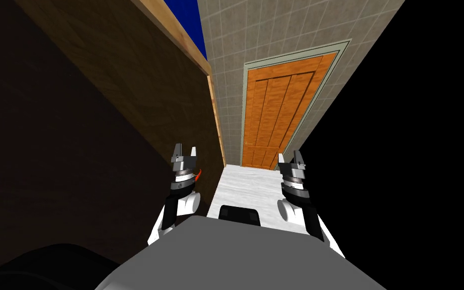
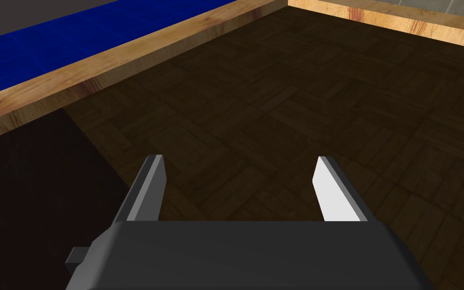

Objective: Pull the door open

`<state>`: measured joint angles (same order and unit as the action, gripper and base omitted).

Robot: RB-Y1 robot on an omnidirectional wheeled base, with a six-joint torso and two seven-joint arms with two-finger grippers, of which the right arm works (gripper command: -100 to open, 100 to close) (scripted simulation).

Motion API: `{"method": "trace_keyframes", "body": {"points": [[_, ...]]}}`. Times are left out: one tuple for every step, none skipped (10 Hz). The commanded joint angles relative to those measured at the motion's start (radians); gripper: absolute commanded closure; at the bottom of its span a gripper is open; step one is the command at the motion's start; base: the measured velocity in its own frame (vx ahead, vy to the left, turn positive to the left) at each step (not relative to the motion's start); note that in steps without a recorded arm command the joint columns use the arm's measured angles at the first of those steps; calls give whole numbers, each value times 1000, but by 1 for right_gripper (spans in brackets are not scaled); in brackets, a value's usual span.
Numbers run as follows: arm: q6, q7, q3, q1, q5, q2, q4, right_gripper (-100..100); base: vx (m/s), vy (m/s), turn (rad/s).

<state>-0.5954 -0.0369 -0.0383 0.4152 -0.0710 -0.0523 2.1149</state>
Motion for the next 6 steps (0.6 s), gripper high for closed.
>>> {"method": "trace_keyframes", "body": {"points": [[-3, 5, 0, -11, -1, -7, -31, -100, 96, -2, 0], [-6, 7, -1, -17, -2, -11, -51, -100, 82, 3, 0], [-9, 10, -2, -23, -2, -15, -71, -100, 93, 14, -1], [-12, 13, -2, -29, -3, -19, -90, -100, 109, 12, -2], [-14, 15, -3, -35, -3, -23, -110, -100, 96, -11, -1], [-17, 18, -4, -42, -4, -27, -131, -100, 104, -5, 2]]}}
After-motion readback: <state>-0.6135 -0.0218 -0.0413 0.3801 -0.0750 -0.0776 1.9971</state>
